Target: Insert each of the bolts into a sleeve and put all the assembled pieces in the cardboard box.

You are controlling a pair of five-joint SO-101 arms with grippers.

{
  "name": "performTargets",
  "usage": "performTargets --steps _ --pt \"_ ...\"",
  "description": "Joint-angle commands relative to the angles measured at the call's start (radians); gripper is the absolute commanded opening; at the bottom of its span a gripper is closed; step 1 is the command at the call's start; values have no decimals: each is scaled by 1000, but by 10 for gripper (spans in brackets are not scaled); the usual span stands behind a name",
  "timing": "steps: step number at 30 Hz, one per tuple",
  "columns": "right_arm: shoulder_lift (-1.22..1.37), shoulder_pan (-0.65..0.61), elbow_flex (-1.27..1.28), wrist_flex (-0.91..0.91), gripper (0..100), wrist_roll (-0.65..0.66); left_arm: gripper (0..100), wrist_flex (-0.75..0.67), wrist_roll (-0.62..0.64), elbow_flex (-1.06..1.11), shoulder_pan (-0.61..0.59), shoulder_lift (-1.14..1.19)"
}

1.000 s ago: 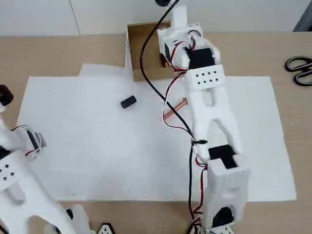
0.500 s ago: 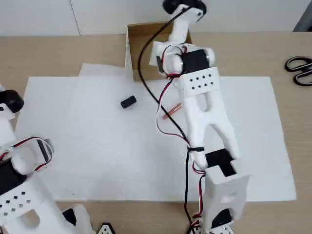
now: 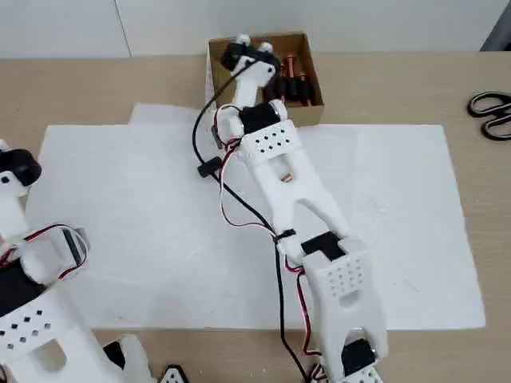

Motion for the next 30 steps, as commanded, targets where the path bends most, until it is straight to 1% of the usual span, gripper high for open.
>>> performTargets --steps 1,4,12,17,24,30 --pt "16 -12 -9 -64 136 -101 175 -23 -6 -1 5 -17" --pt "35 -28 -9 -88 136 -140 175 -23 -6 -1 5 -17" --pt "41 -74 -8 -85 139 -215 175 -25 -6 -1 5 -17" --pt "41 -74 -5 -71 139 -221 175 -25 -5 1 5 -17" --pt "41 -76 -5 12 139 -221 175 -25 -5 1 5 -17" --pt "71 -85 -8 8 139 -221 175 -25 -5 1 5 -17"
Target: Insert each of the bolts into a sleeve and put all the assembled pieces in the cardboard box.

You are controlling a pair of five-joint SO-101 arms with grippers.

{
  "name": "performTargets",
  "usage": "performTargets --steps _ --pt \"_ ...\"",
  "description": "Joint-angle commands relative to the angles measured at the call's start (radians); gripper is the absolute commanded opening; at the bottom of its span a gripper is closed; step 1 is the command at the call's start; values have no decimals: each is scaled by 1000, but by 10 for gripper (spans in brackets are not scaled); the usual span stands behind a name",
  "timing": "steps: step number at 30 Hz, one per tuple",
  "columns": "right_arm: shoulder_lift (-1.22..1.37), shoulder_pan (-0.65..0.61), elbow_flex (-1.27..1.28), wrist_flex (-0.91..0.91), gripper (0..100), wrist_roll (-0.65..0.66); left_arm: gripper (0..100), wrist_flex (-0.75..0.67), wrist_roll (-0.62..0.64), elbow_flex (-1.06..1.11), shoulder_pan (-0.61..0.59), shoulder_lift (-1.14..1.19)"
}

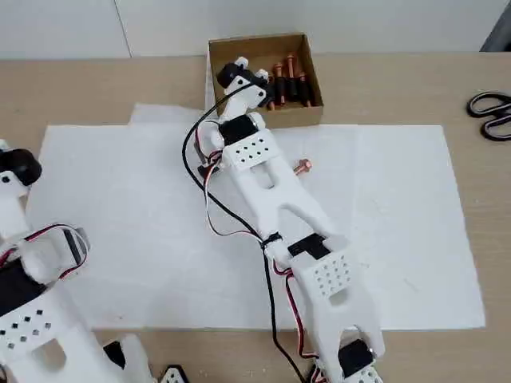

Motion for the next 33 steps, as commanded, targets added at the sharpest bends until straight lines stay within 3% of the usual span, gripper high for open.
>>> performTargets --steps 1,8,22,27,33 --pt "15 -15 -8 -8 139 -8 175 -25 -5 1 5 -17" --pt "114 -21 -9 -111 139 -6 175 -25 -5 -1 5 -18" --pt "177 -19 -11 -124 134 -2 175 -25 -5 -1 5 -18" --pt "191 -16 -11 -117 20 6 175 -25 -5 -1 5 -18" --pt "177 -15 -12 -84 26 61 175 -25 -5 -1 5 -18"
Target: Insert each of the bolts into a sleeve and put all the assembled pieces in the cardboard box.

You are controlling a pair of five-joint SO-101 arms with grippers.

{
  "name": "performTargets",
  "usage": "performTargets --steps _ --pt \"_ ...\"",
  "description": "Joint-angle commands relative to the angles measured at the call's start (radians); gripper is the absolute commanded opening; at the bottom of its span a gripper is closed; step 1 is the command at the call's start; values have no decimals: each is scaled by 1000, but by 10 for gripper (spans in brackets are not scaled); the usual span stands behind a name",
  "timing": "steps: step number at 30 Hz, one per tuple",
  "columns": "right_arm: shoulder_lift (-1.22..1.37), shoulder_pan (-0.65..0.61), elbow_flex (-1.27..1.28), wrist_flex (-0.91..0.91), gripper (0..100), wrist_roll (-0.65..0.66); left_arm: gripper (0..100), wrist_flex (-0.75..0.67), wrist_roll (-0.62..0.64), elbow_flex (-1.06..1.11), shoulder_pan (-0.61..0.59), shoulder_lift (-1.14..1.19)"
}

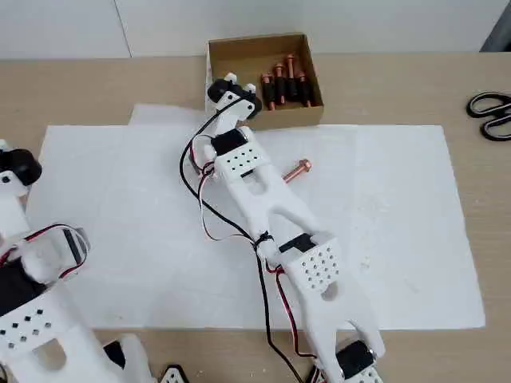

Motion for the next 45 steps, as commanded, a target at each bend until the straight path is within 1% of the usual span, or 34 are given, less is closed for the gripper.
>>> performTargets --steps 1,5,8,13,15,17,20,23,25,27,29,31,35,38,41,45 --pt "-7 4 3 48 25 43 175 -25 -5 -1 5 -18" --pt "-111 4 -52 179 24 64 175 -25 -5 -1 5 -18" --pt "-213 5 -63 242 24 101 175 -25 -5 -1 5 -18" --pt "-420 42 -63 348 24 216 177 -23 -6 -4 6 -11" --pt "-503 81 -63 367 24 272 177 -25 -34 -4 15 -9" --pt "-582 122 -63 394 24 338 177 -23 -61 -4 54 -9" --pt "-702 177 -63 450 3 473 177 -21 -64 -21 118 12" --pt "-789 245 -63 515 4 615 177 -18 -63 -113 175 135" --pt "-819 306 -63 550 4 694 177 2 -61 -216 212 267" --pt "-828 374 -63 585 4 761 177 32 -54 -349 267 420" --pt "-829 429 -61 615 4 818 177 63 -52 -495 351 574" --pt "-828 473 -57 630 4 833 177 74 -61 -627 457 718" --pt "-835 561 -5 630 4 856 175 74 -215 -802 707 950" --pt "-835 607 40 633 4 896 175 72 -235 -920 855 1092" --pt "-835 644 72 633 4 899 175 71 -230 -1084 931 1240" --pt "-835 680 80 634 4 899 175 66 -172 -1302 961 1444"
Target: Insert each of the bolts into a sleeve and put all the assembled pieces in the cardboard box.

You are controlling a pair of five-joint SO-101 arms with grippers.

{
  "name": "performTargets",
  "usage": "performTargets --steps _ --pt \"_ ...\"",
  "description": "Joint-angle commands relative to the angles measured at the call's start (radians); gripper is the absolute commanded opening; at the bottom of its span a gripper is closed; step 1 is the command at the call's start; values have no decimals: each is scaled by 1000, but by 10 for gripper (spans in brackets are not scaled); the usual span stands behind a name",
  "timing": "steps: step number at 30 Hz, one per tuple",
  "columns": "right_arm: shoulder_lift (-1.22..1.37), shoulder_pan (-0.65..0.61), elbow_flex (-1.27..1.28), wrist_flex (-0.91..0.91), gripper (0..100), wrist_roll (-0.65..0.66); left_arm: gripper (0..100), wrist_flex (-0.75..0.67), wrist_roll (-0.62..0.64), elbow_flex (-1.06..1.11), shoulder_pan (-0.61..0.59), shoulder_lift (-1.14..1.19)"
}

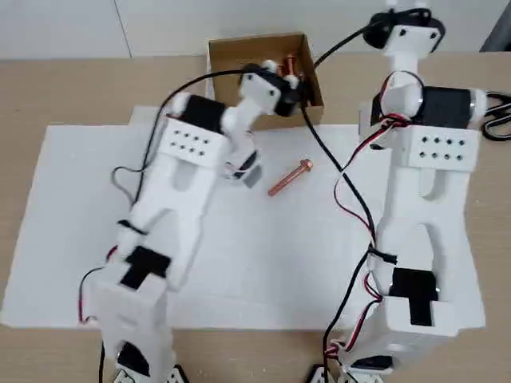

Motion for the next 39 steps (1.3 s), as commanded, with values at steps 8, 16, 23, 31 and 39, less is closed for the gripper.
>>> performTargets --steps 8,16,23,31,39 --pt "-58 45 -5 7 4 6 175 15 78 -518 58 411" --pt "-53 42 -3 8 4 3 175 12 78 -720 126 569" --pt "-58 41 54 5 5 2 175 -57 80 -776 140 643" --pt "-58 44 58 4 5 2 174 -172 80 -776 140 703" --pt "-58 44 58 4 5 2 174 -181 81 -776 140 752"
